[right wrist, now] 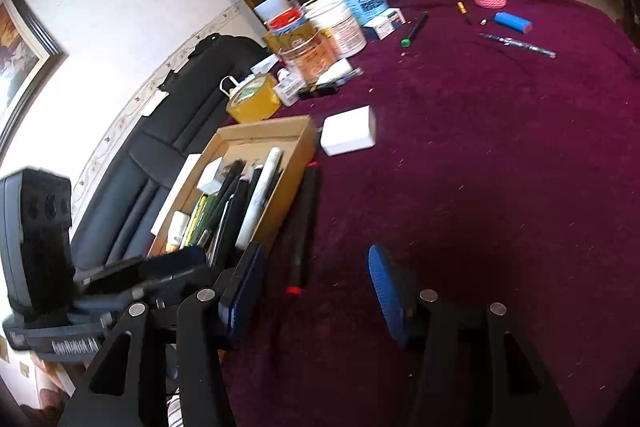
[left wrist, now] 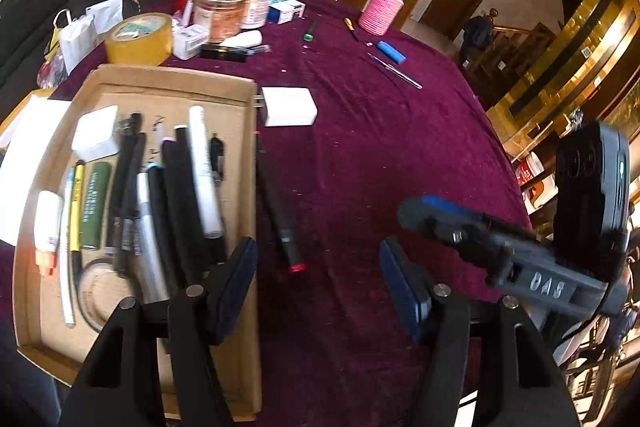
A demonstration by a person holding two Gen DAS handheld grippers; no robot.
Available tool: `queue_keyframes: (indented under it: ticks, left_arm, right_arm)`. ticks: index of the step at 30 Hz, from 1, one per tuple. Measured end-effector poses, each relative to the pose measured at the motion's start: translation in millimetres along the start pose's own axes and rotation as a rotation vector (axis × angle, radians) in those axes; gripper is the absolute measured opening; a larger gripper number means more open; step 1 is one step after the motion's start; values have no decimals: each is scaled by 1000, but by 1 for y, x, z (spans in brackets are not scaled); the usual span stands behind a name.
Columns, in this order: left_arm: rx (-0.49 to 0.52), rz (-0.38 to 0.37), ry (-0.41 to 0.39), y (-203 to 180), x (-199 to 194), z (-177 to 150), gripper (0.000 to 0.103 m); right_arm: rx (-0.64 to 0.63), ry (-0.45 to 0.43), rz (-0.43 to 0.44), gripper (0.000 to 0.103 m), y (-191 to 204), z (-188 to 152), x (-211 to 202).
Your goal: Organize rigid objects
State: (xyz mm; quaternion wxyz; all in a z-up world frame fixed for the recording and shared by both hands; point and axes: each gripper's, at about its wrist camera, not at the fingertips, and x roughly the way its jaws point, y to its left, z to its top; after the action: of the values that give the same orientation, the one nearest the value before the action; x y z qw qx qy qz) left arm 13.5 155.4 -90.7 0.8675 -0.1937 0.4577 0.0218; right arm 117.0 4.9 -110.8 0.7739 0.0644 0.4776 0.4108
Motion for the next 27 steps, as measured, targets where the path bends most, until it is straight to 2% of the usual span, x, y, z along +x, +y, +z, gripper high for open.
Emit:
queue_keyframes:
  ticks: [5, 9, 15, 21, 27]
  left_arm:
    - [17, 13, 5, -16, 6, 2, 63]
    - [4, 33, 2, -16, 7, 4, 63]
    - [-16, 63, 27, -13, 26, 15, 63]
    - [8, 70, 31, -29, 45, 27, 63]
    - [37, 78, 46, -36, 67, 40, 63]
  right_arm:
    - [-49, -17, -15, 58, -5, 34, -3]
    - [-75, -27, -10, 58, -17, 48, 14]
    - [24, 17, -24, 58, -58, 45, 50]
    - [117, 28, -19, 57, -79, 47, 47]
    - [145, 59, 11, 58, -85, 45, 51]
